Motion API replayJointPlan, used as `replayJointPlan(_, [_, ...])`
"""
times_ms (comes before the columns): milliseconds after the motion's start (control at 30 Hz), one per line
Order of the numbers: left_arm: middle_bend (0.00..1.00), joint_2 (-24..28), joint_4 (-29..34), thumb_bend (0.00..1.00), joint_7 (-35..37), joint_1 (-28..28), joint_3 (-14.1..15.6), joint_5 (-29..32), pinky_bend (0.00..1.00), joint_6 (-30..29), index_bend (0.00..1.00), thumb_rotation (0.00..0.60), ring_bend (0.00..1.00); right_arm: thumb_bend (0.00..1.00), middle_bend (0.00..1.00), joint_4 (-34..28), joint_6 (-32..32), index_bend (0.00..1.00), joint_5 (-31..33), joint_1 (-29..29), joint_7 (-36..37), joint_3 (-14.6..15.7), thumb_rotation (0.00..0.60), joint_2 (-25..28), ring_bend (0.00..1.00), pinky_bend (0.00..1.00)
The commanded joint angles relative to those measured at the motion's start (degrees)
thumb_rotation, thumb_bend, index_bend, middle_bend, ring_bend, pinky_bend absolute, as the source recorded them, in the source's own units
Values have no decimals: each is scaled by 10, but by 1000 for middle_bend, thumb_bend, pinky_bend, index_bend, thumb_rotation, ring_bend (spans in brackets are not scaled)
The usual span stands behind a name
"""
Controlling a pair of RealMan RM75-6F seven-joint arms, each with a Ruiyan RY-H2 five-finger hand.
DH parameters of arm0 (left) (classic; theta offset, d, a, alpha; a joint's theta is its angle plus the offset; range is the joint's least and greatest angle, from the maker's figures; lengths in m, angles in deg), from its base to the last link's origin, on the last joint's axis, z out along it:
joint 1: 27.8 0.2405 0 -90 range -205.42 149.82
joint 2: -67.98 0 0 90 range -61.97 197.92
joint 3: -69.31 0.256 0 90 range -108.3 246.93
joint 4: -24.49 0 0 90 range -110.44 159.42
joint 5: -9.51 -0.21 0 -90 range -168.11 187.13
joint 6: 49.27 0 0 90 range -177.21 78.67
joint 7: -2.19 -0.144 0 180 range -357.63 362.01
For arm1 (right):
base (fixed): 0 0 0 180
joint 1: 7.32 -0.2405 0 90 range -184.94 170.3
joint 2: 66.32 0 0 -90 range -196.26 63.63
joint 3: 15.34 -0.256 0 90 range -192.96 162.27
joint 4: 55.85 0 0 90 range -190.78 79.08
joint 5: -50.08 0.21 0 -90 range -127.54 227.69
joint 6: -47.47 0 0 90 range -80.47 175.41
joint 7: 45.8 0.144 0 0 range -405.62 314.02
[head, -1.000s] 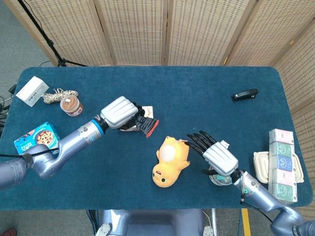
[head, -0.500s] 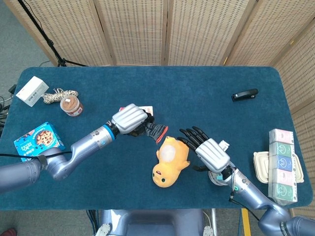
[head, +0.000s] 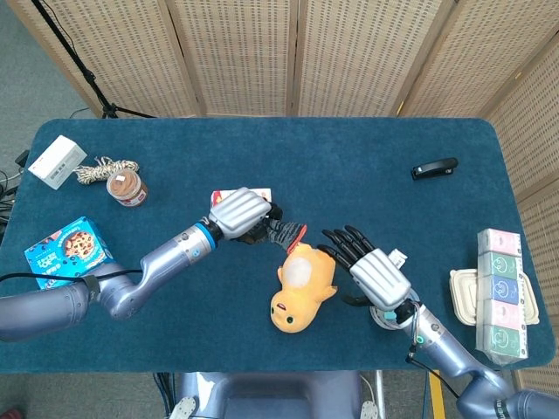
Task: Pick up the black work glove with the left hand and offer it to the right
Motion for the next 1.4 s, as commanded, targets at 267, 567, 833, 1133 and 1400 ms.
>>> replayJointPlan(267, [508,-14,-4,483,1,-4,-5,7,574,8,544,600,495,0,0,1,-1,71,8,-5,5,1,600,-20,0,0])
replayJointPlan(567, [508,-23,-9,483,4,-8,-10,13,574,13,544,600,495,0,0,-1,-2,16,16,-6,-6,3,600,-35,0,0])
replayJointPlan(833, [508,-33,-16,483,-2,-15,-12,25,574,22,543,600,495,0,0,-2,-1,19,21,-9,-14,1,600,-51,0,0])
replayJointPlan(1133, [508,-41,-11,483,-23,-23,-13,41,574,25,544,600,495,0,0,-3,-6,27,32,-13,-35,-4,600,-63,0,0])
replayJointPlan(1400, [508,-30,-9,483,-68,-27,-4,62,574,24,544,600,495,0,0,-6,3,32,42,-9,-41,-9,600,-57,0,0])
